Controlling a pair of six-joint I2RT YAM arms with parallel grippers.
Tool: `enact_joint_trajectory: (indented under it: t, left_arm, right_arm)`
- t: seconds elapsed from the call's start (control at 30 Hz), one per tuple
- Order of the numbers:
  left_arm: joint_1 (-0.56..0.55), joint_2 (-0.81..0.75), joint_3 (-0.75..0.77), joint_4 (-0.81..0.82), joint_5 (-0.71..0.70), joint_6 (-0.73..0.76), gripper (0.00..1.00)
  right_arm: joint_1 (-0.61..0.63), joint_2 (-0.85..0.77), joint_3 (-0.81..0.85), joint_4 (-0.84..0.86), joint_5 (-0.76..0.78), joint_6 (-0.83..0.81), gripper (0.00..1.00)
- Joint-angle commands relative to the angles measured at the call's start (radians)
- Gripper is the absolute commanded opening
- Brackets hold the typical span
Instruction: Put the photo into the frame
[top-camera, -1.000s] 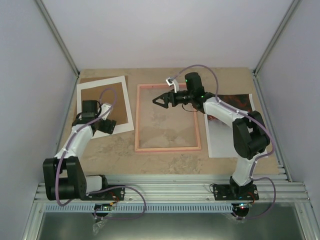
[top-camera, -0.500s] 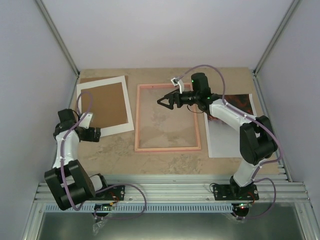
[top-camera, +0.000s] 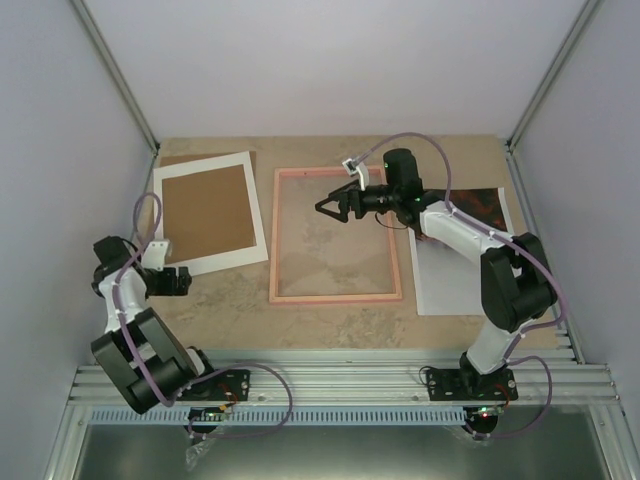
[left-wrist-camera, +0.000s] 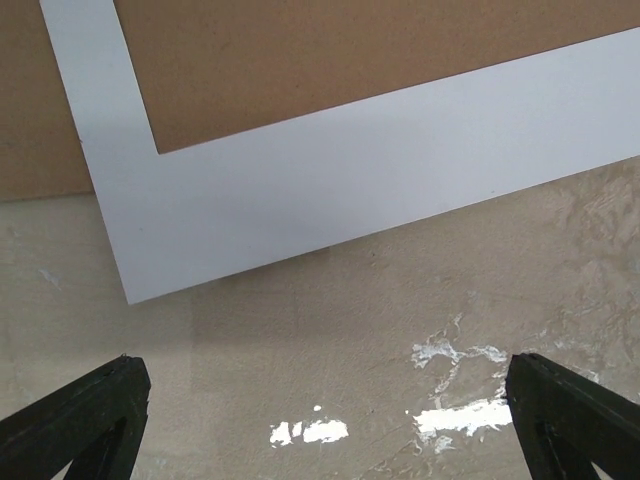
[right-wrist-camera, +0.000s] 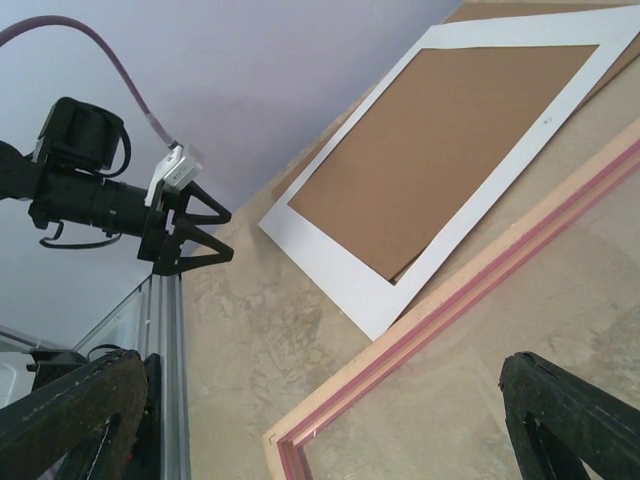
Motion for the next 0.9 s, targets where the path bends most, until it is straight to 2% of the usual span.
enact_joint_trajectory:
  t: [0.0,0.2,0.57,0.87]
  left_arm:
    - [-0.035,-0.091,-0.037,0.067,0.008,0.070,0.99]
    - [-0.310,-0.144,-0.082,0.179,-0.185,0.052,0.99]
    - [-0.815,-0.049,-0.170,0.409,-0.549,0.087,0.99]
    - [-1.015,0.055,-0.211,0.596,-0.691,0.129,0.99]
  right_arm:
    - [0.001,-0.015,-0.011,0.036,-0.020,-0.016,0.98]
    - [0.001,0.005,0.001,0.023,-0.020,-0.031,0.98]
    - [-0.017,-0.006,-0.012,0.014,0.000,-0.055,0.98]
    - [-0.041,-0.009,-0.019,0.012,0.004,-0.053,0.98]
